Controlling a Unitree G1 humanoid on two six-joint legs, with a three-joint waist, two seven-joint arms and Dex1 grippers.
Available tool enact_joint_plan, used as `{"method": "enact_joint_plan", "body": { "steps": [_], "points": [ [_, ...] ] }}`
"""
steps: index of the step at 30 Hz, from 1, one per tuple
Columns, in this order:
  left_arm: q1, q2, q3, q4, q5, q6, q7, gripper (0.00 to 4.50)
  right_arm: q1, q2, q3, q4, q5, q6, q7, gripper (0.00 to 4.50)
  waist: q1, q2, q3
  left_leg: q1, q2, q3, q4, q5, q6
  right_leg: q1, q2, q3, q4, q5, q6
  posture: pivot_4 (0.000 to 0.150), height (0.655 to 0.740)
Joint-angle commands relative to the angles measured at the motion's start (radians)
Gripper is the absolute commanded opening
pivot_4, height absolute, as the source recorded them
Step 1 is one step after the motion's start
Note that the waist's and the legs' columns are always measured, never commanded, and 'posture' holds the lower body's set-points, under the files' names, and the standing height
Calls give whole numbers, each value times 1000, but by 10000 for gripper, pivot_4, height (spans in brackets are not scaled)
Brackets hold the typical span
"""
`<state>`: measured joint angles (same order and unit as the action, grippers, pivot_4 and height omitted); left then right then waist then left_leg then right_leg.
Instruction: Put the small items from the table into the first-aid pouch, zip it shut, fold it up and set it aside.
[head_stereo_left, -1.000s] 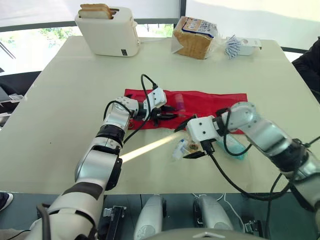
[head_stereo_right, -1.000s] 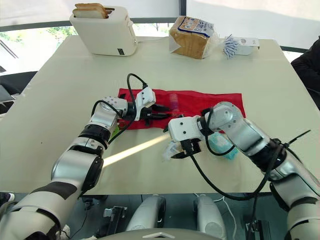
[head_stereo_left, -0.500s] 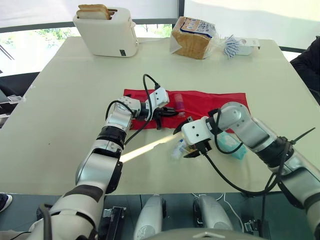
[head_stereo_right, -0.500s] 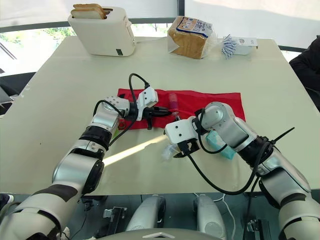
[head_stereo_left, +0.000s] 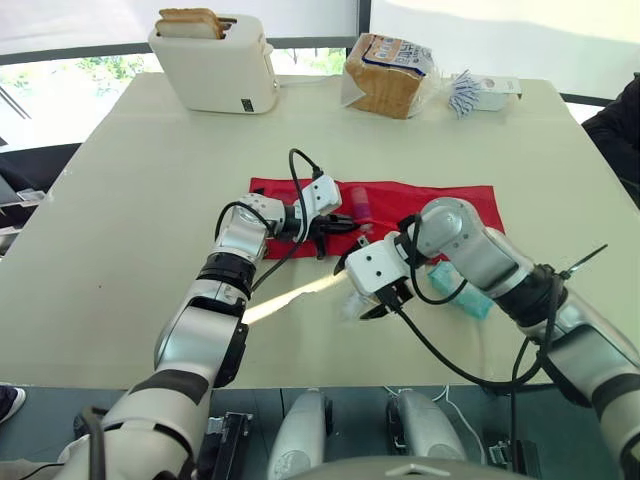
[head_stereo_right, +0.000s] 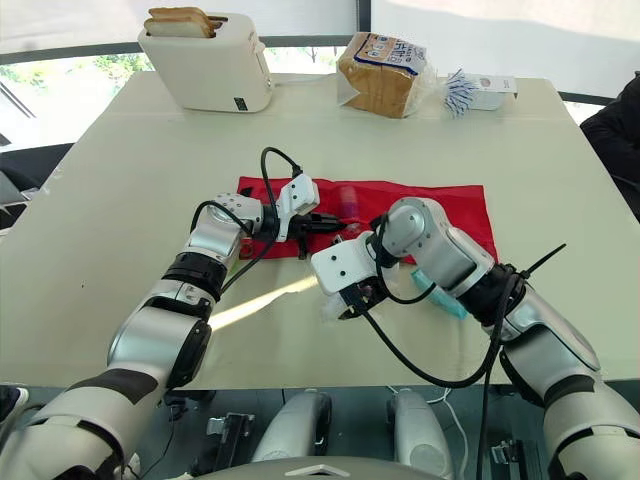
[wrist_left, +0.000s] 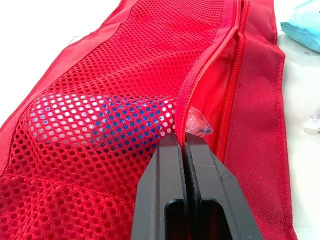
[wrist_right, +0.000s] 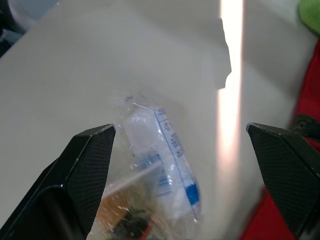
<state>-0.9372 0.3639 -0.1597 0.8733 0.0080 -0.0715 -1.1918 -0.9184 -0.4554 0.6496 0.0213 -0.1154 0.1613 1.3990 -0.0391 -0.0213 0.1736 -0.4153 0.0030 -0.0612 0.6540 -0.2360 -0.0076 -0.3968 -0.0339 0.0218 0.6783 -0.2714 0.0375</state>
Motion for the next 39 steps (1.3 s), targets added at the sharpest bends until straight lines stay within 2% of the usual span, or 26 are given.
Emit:
{"method": "enact_joint_plan", "body": {
  "steps": [1, 11, 29, 30, 31, 32, 33, 39],
  "points": [
    [-9, -1, 10, -18, -11, -8, 6, 260, -56, 41, 8, 15, -19, -22, 6, 45000, -1, 0, 0, 0, 0, 0, 0, 0, 0, 0, 0, 0, 0, 0, 0, 1500, 7400],
    [-4, -2, 10, -24, -12, -3, 14, 260, -144, 109, 29, 138, -56, -76, 51, 45000, -2, 0, 0, 0, 0, 0, 0, 2, -3, 0, 0, 0, 0, 0, 0, 1500, 7400],
    [7, -2, 8, -39, -14, 10, 15, 260, -138, 113, 66, 230, -116, -216, 85, 45000, -2, 0, 0, 0, 0, 0, 0, 2, -3, 0, 0, 0, 0, 0, 0, 1500, 7400],
    [7, -3, 8, -40, -15, 11, 15, 0, -138, 116, 68, 232, -117, -217, 92, 39876, -2, 0, 0, 0, 0, 0, 0, 2, -3, 0, 0, 0, 0, 0, 0, 1500, 7400],
    [7, -3, 8, -40, -15, 11, 15, 0, -139, 117, 70, 234, -121, -222, 97, 37004, -2, 0, 0, 0, 0, 0, 0, 2, -3, 0, 0, 0, 0, 0, 0, 1500, 7400],
    [8, -3, 8, -42, -15, 13, 16, 0, -140, 118, 74, 235, -124, -224, 103, 35969, -2, 0, 0, 0, 0, 0, 0, 2, -3, 0, 0, 0, 0, 0, 0, 1500, 7400],
    [9, -3, 8, -43, -15, 14, 17, 0, -138, 119, 77, 235, -127, -226, 106, 29448, -2, 0, 0, 0, 0, 0, 0, 2, -3, 0, 0, 0, 0, 0, 0, 1500, 7400],
    [16, -2, 9, -51, -16, 18, 21, 0, -123, 128, 89, 237, -134, -229, 116, 29448, -2, 0, 0, 0, 0, -1, 0, 2, -3, 0, 0, 0, 1, 0, 0, 1500, 7400]
  ]
}}
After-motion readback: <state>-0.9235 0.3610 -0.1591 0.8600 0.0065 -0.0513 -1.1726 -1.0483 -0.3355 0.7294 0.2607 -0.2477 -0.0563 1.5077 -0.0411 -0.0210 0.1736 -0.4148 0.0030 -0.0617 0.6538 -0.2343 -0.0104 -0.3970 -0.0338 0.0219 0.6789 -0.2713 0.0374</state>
